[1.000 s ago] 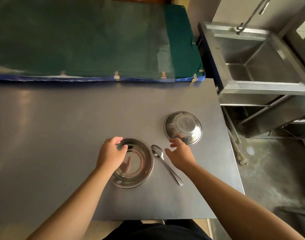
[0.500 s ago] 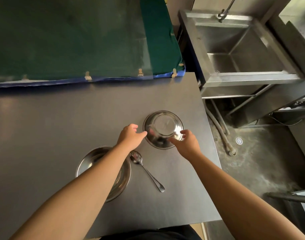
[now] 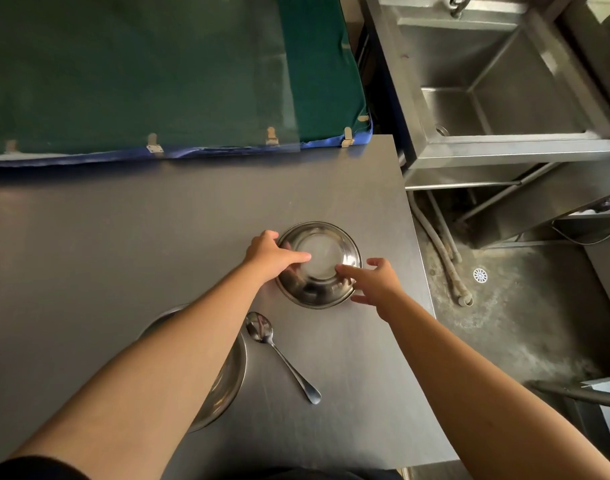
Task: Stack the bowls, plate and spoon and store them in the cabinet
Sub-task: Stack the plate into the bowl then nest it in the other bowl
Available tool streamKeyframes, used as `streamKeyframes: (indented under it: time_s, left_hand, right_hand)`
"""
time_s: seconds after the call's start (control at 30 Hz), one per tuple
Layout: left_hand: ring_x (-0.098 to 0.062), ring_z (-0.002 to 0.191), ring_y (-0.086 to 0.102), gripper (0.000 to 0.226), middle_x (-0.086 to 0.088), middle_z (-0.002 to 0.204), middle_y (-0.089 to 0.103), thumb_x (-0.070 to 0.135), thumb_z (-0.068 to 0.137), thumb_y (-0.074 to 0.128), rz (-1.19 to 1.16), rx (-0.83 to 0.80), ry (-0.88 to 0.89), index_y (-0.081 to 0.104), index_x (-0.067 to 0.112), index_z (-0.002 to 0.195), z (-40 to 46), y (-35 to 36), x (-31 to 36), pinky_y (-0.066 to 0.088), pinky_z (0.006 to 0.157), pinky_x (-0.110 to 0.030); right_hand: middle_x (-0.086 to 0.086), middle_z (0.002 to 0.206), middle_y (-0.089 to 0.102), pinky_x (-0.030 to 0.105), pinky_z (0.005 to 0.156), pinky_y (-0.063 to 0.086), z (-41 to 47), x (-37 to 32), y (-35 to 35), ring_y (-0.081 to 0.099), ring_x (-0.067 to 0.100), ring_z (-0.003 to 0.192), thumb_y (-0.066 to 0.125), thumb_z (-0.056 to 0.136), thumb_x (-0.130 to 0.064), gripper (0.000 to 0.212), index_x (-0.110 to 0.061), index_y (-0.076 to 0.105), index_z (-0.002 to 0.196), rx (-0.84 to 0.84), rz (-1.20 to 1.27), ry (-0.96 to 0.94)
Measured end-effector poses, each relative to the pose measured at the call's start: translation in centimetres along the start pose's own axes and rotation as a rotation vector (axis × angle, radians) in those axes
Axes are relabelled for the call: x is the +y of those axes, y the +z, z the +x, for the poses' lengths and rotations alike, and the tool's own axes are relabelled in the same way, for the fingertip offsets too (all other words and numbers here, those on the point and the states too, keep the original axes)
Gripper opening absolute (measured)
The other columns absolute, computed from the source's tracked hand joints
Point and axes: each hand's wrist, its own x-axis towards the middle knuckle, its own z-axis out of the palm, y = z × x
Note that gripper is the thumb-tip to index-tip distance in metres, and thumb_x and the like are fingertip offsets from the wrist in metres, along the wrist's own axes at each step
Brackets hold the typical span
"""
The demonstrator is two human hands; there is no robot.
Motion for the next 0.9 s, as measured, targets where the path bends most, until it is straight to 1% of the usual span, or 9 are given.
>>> streamKeyframes:
  time_s: [0.07,0.13,0.23,0.37,0.5,0.6,0.73,0.8,0.9]
  left_hand:
    - [-0.025,0.132,0.050,0.129,-0.007,0.150,0.046,0.057,0.038,0.088,-0.002,-0.004,-0.010,0.038,0.014,0.149,0.4,-0.1,0.0,0.043,0.109,-0.042]
    - [-0.024,0.129,0.052,0.131,-0.006,0.149,0.047,0.056,0.036,0.090,-0.037,-0.015,-0.028,0.038,0.015,0.149,0.7,-0.4,-0.1,0.046,0.107,-0.042]
    - [-0.024,0.126,0.054,0.136,-0.004,0.147,0.048,0.054,0.032,0.092,-0.070,-0.042,-0.054,0.037,0.018,0.150,0.9,-0.8,-0.4,0.049,0.103,-0.043]
    - [-0.025,0.123,0.056,0.136,-0.003,0.145,0.050,0.050,0.031,0.094,-0.074,-0.066,-0.075,0.037,0.020,0.150,0.9,-1.4,-0.7,0.051,0.101,-0.045]
    - [-0.023,0.118,0.060,0.128,-0.003,0.139,0.054,0.043,0.037,0.095,-0.141,-0.094,-0.064,0.040,0.016,0.150,0.7,-1.9,-1.1,0.053,0.099,-0.042]
    - [-0.019,0.109,0.064,0.109,0.000,0.131,0.060,0.036,0.046,0.094,-0.211,-0.116,-0.061,0.047,0.018,0.143,0.1,-2.3,-1.2,0.057,0.089,-0.038]
    - [-0.018,0.096,0.072,0.060,0.004,0.100,0.076,0.041,0.046,0.081,-0.223,-0.120,-0.028,0.068,0.029,0.103,-1.0,-3.1,-0.9,0.058,0.087,-0.042]
    - [-0.019,0.095,0.071,0.048,0.002,0.100,0.075,0.044,0.052,0.072,-0.250,-0.095,0.001,0.068,0.030,0.097,-1.6,-3.7,-0.8,0.058,0.085,-0.042]
    - [-0.025,0.088,0.068,0.041,-0.004,0.096,0.071,0.052,0.063,0.061,-0.387,-0.045,-0.005,0.069,0.024,0.092,-2.3,-4.9,-0.4,0.057,0.093,-0.052]
  right_hand:
    - [0.016,0.116,0.067,0.042,0.075,0.065,0.4,-0.3,0.1,0.068,0.022,0.090,0.093,0.070,-0.030,0.085,-0.002,0.051,0.138,-0.052,0.019,0.032]
    - [0.013,0.093,0.073,0.040,0.074,0.065,0.7,-0.6,0.3,0.066,0.020,0.075,0.093,0.068,-0.028,0.071,0.005,0.064,0.124,-0.106,0.038,0.039]
    - [0.006,0.076,0.073,0.037,0.069,0.065,0.9,-1.1,0.5,0.065,0.017,0.068,0.094,0.064,-0.029,0.057,0.003,0.075,0.106,-0.130,0.000,0.057]
    - [0.007,0.077,0.066,0.042,0.073,0.065,1.1,-1.8,0.3,0.057,0.015,0.059,0.094,0.066,-0.025,0.048,0.001,0.075,0.102,-0.143,0.082,0.145]
    - [0.005,0.069,0.050,0.039,0.069,0.063,0.9,-2.1,-0.5,0.049,0.014,0.057,0.090,0.074,-0.023,0.035,-0.005,0.067,0.093,-0.200,0.208,0.210]
    - [0.008,0.083,0.057,0.035,0.064,0.062,0.5,-2.6,-0.5,0.060,0.015,0.061,0.083,0.083,-0.020,0.030,-0.004,0.067,0.103,-0.242,0.318,0.211]
    - [0.008,0.090,0.056,0.030,0.058,0.060,-0.7,-3.9,-0.1,0.056,0.019,0.073,0.075,0.092,-0.015,0.021,-0.007,0.062,0.108,-0.219,0.328,0.082]
    - [0.009,0.092,0.058,0.029,0.056,0.059,-1.8,-4.7,0.4,0.053,0.017,0.067,0.075,0.092,-0.014,0.021,-0.010,0.064,0.109,-0.231,0.295,-0.009]
    - [0.010,0.087,0.057,0.028,0.057,0.059,-4.3,-5.9,1.6,0.049,0.011,0.055,0.075,0.092,-0.014,0.017,-0.010,0.068,0.106,-0.303,0.213,-0.170]
